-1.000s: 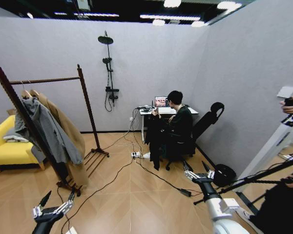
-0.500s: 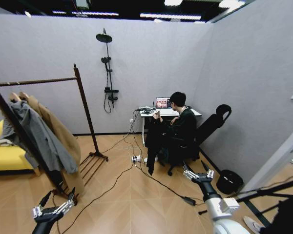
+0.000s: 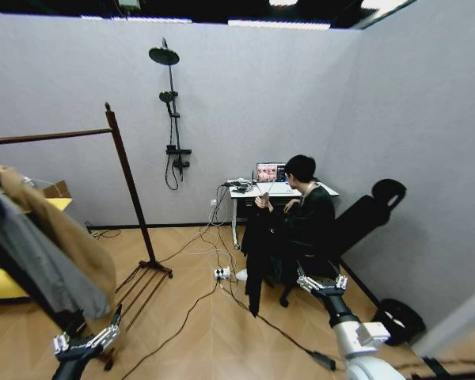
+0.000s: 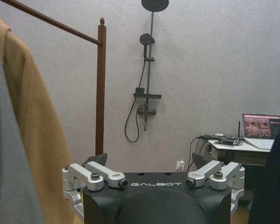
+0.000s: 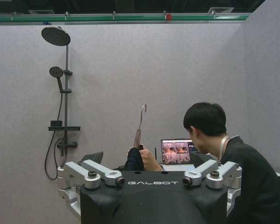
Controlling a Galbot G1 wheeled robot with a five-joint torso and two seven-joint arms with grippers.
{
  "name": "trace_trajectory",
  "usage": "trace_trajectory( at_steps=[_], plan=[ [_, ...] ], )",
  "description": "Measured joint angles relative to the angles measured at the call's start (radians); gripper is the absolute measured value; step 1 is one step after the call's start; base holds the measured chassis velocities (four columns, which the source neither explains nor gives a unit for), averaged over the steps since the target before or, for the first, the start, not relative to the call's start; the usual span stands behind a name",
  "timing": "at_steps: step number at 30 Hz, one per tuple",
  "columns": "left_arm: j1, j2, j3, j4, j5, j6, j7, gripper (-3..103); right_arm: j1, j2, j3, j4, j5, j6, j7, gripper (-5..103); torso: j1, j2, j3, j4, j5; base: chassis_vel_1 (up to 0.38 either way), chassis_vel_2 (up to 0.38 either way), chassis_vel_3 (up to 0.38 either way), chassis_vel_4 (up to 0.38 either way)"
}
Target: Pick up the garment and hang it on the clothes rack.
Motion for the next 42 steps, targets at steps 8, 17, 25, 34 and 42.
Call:
trace_trajectory(
  at_steps=[8, 17, 25, 34, 42],
  plan=[
    [0.0, 0.0, 0.0, 0.0, 0.0, 0.0, 0.0, 100, 0.006, -0.006, -0.008, 0.011, -0.013, 0.019, 0.0, 100, 0.001, 0.0, 0.0, 0.0015, 0.0023, -0.326, 0.314, 0.328, -0.34],
    [0.0, 0.0, 0.0, 0.0, 0.0, 0.0, 0.0, 100, 0.025, -0.018, 0.002, 0.01, -0.008, 0.018, 0.028, 100, 0.0, 0.0, 0.0, -0.0001, 0.0002, -0.118, 0.105, 0.055, -0.078],
    [0.0, 0.0, 0.0, 0.0, 0.0, 0.0, 0.0, 100, 0.013, -0.015, 0.006, 0.018, 0.007, 0.003, 0.024, 100, -0.002, 0.001, -0.001, 0.0004, 0.001, 0.053, -0.032, -0.025, 0.038],
    [0.0, 0.0, 0.0, 0.0, 0.0, 0.0, 0.0, 100, 0.011, -0.006, -0.002, 0.015, 0.008, 0.002, 0.007, 100, 0.0, 0.0, 0.0, 0.0004, 0.0009, -0.065, 0.041, 0.058, -0.071],
    [0.0, 0.0, 0.0, 0.0, 0.0, 0.0, 0.0, 100, 0.021, -0.011, -0.005, 0.005, 0.005, 0.006, -0.003, 100, 0.0, 0.0, 0.0, 0.0003, 0.0007, -0.142, 0.15, 0.157, -0.172]
  ],
)
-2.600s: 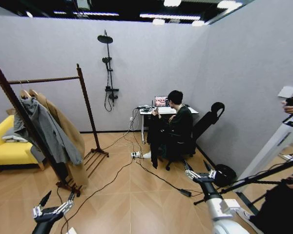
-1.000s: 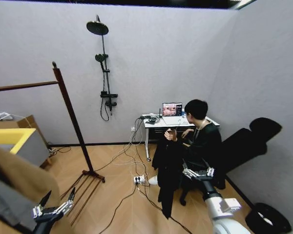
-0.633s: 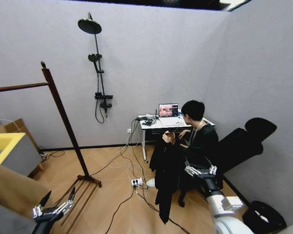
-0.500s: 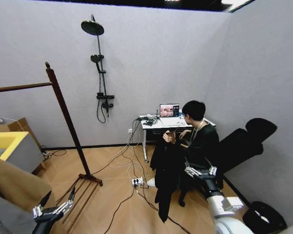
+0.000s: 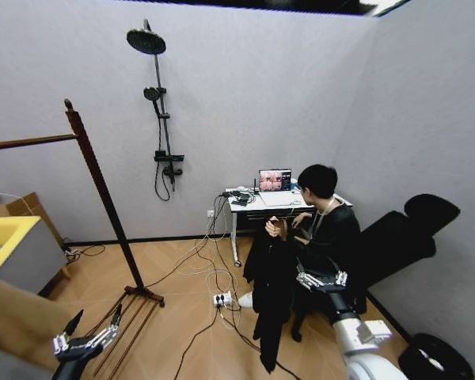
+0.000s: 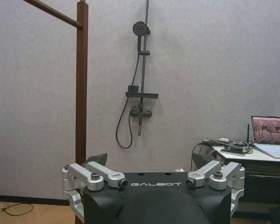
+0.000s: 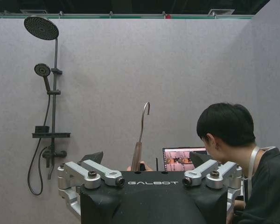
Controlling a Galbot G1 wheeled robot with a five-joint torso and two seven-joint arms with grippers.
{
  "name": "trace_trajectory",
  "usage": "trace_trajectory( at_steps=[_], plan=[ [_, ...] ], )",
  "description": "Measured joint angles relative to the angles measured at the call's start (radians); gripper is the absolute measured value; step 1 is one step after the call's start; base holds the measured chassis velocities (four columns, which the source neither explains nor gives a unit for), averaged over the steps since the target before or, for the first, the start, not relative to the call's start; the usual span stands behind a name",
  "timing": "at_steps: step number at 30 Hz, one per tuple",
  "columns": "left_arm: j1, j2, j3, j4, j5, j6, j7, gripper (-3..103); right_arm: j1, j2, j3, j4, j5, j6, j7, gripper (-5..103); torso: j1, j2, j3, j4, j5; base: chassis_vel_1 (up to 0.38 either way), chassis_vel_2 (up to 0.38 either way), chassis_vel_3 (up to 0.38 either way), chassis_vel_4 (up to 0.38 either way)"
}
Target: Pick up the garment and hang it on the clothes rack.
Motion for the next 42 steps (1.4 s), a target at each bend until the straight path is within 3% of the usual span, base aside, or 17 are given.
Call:
trace_trajectory(
  at_steps=[10, 24, 36, 39, 42],
  plan=[
    [0.0, 0.0, 0.0, 0.0, 0.0, 0.0, 0.0, 100, 0.031, -0.011, -0.021, -0.023, 0.002, -0.003, 0.011, 100, 0.001, 0.0, 0.0, 0.0, 0.0001, -0.134, 0.137, 0.154, -0.151],
    [0.0, 0.0, 0.0, 0.0, 0.0, 0.0, 0.0, 100, 0.185, -0.072, -0.044, -0.091, 0.096, -0.14, 0.039, 100, -0.001, 0.0, 0.0, -0.0001, 0.0001, -0.004, 0.004, 0.009, -0.006],
    [0.0, 0.0, 0.0, 0.0, 0.0, 0.0, 0.0, 100, 0.298, -0.084, -0.121, -0.209, 0.08, -0.15, 0.037, 103, 0.0, 0.0, 0.0, -0.0001, 0.0001, 0.0, 0.0, 0.0, 0.0],
    [0.0, 0.0, 0.0, 0.0, 0.0, 0.0, 0.0, 100, 0.316, -0.082, -0.136, -0.225, 0.074, -0.147, 0.038, 95, 0.0, 0.0, 0.0, 0.0, 0.0001, 0.0, 0.0, 0.0, 0.0],
    [0.0, 0.0, 0.0, 0.0, 0.0, 0.0, 0.0, 100, 0.323, -0.081, -0.143, -0.229, 0.072, -0.145, 0.043, 79, 0.0, 0.0, 0.0, -0.0001, 0.0001, 0.0, 0.0, 0.0, 0.0]
  ],
)
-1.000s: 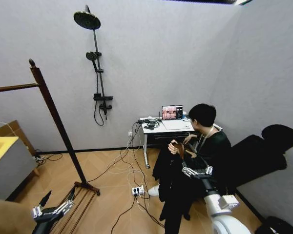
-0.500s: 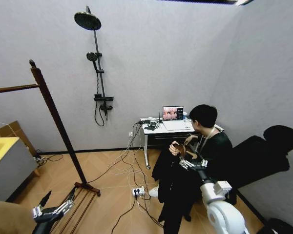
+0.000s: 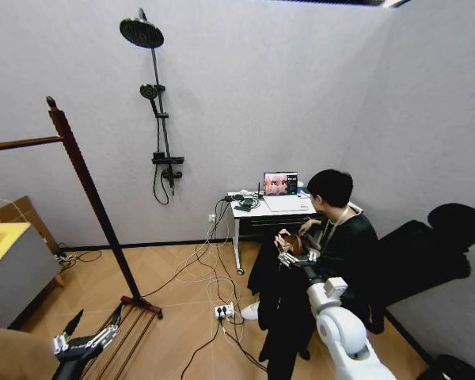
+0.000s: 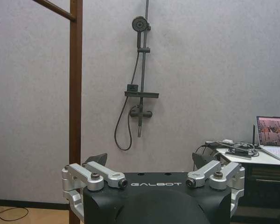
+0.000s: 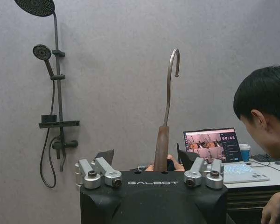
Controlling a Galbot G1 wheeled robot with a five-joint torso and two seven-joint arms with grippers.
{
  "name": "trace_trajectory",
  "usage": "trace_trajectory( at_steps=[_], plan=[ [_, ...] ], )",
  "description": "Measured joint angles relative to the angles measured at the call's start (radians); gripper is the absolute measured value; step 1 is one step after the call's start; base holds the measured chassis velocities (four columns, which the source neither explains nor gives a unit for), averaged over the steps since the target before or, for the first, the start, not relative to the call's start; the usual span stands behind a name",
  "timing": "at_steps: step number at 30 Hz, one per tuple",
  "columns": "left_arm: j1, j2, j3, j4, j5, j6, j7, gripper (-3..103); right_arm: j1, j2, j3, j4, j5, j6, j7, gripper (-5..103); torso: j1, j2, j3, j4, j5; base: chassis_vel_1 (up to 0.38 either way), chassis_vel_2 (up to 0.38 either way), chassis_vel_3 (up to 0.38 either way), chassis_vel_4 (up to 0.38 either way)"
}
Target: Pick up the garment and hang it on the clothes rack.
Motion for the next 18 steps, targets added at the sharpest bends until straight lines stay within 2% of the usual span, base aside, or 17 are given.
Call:
trace_trajectory(
  at_steps=[1, 2, 4, 6, 7, 8, 9, 10, 12, 13, 14, 15, 16, 17, 18],
  plan=[
    [0.0, 0.0, 0.0, 0.0, 0.0, 0.0, 0.0, 100, 0.0, 0.0, 0.0, 0.0, 0.0, 0.0, 0.002, 73, 0.0, 0.0, 0.0, -0.0001, 0.0, 0.0, 0.0, 0.0, 0.0],
    [0.0, 0.0, 0.0, 0.0, 0.0, 0.0, 0.0, 100, 0.0, 0.0, 0.0, 0.0, 0.0, 0.0, 0.002, 73, 0.0, 0.0, 0.0, -0.0001, 0.0, 0.0, 0.0, 0.0, 0.0],
    [0.0, 0.0, 0.0, 0.0, 0.0, 0.0, 0.0, 100, -0.002, 0.001, 0.0, 0.0, -0.001, 0.0, 0.007, 62, 0.0, 0.0, 0.0, 0.0, 0.0, 0.0, 0.0, 0.0, 0.0],
    [0.0, 0.0, 0.0, 0.0, 0.0, 0.0, 0.0, 100, -0.002, 0.002, 0.0, 0.0, -0.001, 0.0, 0.009, 62, 0.0, 0.0, 0.0, 0.0, 0.0, 0.0, 0.0, 0.0, 0.0],
    [0.0, 0.0, 0.0, 0.0, 0.0, 0.0, 0.0, 100, -0.003, 0.002, 0.001, 0.001, -0.001, 0.0, 0.012, 57, 0.0, 0.0, 0.0, -0.0001, 0.0, 0.0, 0.0, 0.0, 0.0],
    [0.0, 0.0, 0.0, 0.0, 0.0, 0.0, 0.0, 100, -0.003, 0.002, 0.001, 0.001, -0.001, 0.0, 0.012, 57, 0.0, 0.0, 0.0, -0.0001, 0.0, 0.0, 0.0, 0.0, 0.0],
    [0.0, 0.0, 0.0, 0.0, 0.0, 0.0, 0.0, 100, -0.004, 0.002, 0.003, 0.004, -0.002, 0.0, 0.014, 51, 0.0, 0.0, 0.0, 0.0, 0.0, 0.0, 0.0, 0.0, 0.0],
    [0.0, 0.0, 0.0, 0.0, 0.0, 0.0, 0.0, 100, -0.006, 0.002, 0.006, 0.008, -0.002, 0.0, 0.015, 41, 0.0, 0.0, 0.0, 0.0, 0.0, 0.0, 0.0, 0.0, 0.0],
    [0.0, 0.0, 0.0, 0.0, 0.0, 0.0, 0.0, 100, -0.008, 0.002, 0.009, 0.012, -0.002, 0.0, 0.015, 41, 0.0, 0.0, 0.0, 0.0, 0.0, 0.0, 0.0, 0.0, 0.0],
    [0.0, 0.0, 0.0, 0.0, 0.0, 0.0, 0.0, 100, -0.011, 0.001, 0.013, 0.016, -0.001, 0.0, 0.016, 36, 0.0, 0.0, 0.0, 0.0, 0.0, 0.0, 0.0, 0.0, 0.0],
    [0.0, 0.0, 0.0, 0.0, 0.0, 0.0, 0.0, 100, -0.011, 0.001, 0.013, 0.016, -0.001, 0.0, 0.016, 36, 0.0, 0.0, 0.0, 0.0, 0.0, 0.0, 0.0, 0.0, 0.0],
    [0.0, 0.0, 0.0, 0.0, 0.0, 0.0, 0.0, 100, -0.015, 0.001, 0.016, 0.021, -0.001, 0.001, 0.017, 25, 0.0, 0.0, 0.0, -0.0001, 0.0, 0.0, 0.0, 0.0, 0.0],
    [0.0, 0.0, 0.0, 0.0, 0.0, 0.0, 0.0, 100, -0.017, 0.001, 0.019, 0.024, 0.0, 0.002, 0.02, 19, 0.0, 0.0, 0.0, 0.0, 0.0, 0.0, 0.0, 0.0, 0.0],
    [0.0, 0.0, 0.0, 0.0, 0.0, 0.0, 0.0, 100, -0.017, 0.001, 0.019, 0.024, 0.0, 0.002, 0.02, 19, 0.0, 0.0, 0.0, 0.0, 0.0, 0.0, 0.0, 0.0, 0.0],
    [0.0, 0.0, 0.0, 0.0, 0.0, 0.0, 0.0, 100, -0.02, 0.001, 0.021, 0.027, 0.0, 0.003, 0.023, 14, 0.0, 0.0, 0.0, -0.0001, 0.0, 0.0, 0.0, 0.0, 0.0]
  ],
)
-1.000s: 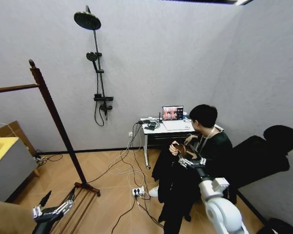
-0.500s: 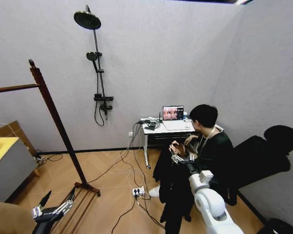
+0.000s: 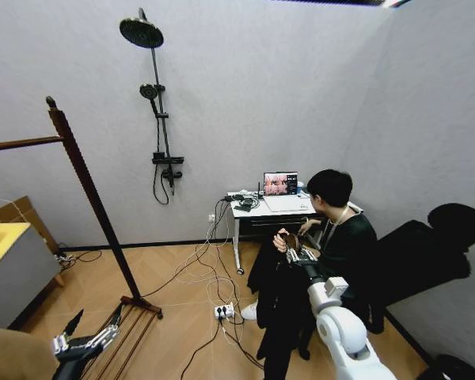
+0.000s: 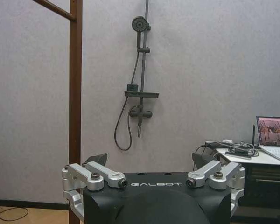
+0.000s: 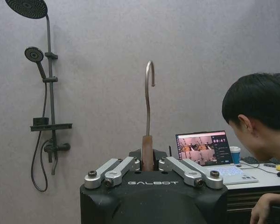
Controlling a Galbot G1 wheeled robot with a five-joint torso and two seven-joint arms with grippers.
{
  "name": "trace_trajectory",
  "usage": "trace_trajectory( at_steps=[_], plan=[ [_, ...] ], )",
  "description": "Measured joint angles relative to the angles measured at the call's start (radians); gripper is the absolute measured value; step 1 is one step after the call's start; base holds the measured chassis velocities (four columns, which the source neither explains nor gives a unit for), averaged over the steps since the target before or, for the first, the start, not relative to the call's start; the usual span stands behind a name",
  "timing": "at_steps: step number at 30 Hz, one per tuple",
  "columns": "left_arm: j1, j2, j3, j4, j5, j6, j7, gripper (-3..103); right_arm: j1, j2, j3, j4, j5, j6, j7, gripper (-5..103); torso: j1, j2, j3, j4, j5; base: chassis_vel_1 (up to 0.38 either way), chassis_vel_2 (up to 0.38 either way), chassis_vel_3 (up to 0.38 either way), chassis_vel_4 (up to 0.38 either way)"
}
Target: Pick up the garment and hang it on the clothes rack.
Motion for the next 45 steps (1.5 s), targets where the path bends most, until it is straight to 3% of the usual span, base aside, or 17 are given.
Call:
trace_trajectory(
  at_steps=[1, 18, 26, 33, 45],
  plan=[
    [0.0, 0.0, 0.0, 0.0, 0.0, 0.0, 0.0, 100, -0.004, 0.0, 0.003, 0.003, 0.0, 0.004, 0.002, 9, 0.0, 0.0, 0.0, -0.0001, 0.0, 0.0, 0.0, 0.0, 0.0],
    [0.0, 0.0, 0.0, 0.0, 0.0, 0.0, 0.0, 100, -0.05, -0.006, 0.01, 0.069, -0.012, 0.078, 0.001, 9, 0.0, 0.0, 0.0, 0.0001, 0.0, 0.0, 0.0, 0.0, 0.0],
    [0.0, 0.0, 0.0, 0.0, 0.0, 0.0, 0.0, 100, -0.052, -0.014, -0.046, 0.065, -0.051, 0.124, -0.023, 9, 0.0, 0.0, 0.0, 0.0001, -0.0001, 0.0, 0.0, 0.0, 0.0],
    [0.0, 0.0, 0.0, 0.0, 0.0, 0.0, 0.0, 100, 0.008, -0.044, -0.072, 0.055, -0.033, 0.108, -0.021, 9, 0.0, 0.0, 0.0, 0.0002, -0.0001, 0.0, 0.0, 0.0, 0.0],
    [0.0, 0.0, 0.0, 0.0, 0.0, 0.0, 0.0, 100, -0.011, -0.031, -0.071, 0.047, -0.028, 0.094, -0.032, 9, 0.0, 0.0, 0.0, 0.0, 0.0, 0.0, 0.0, 0.0, 0.0]
  ],
)
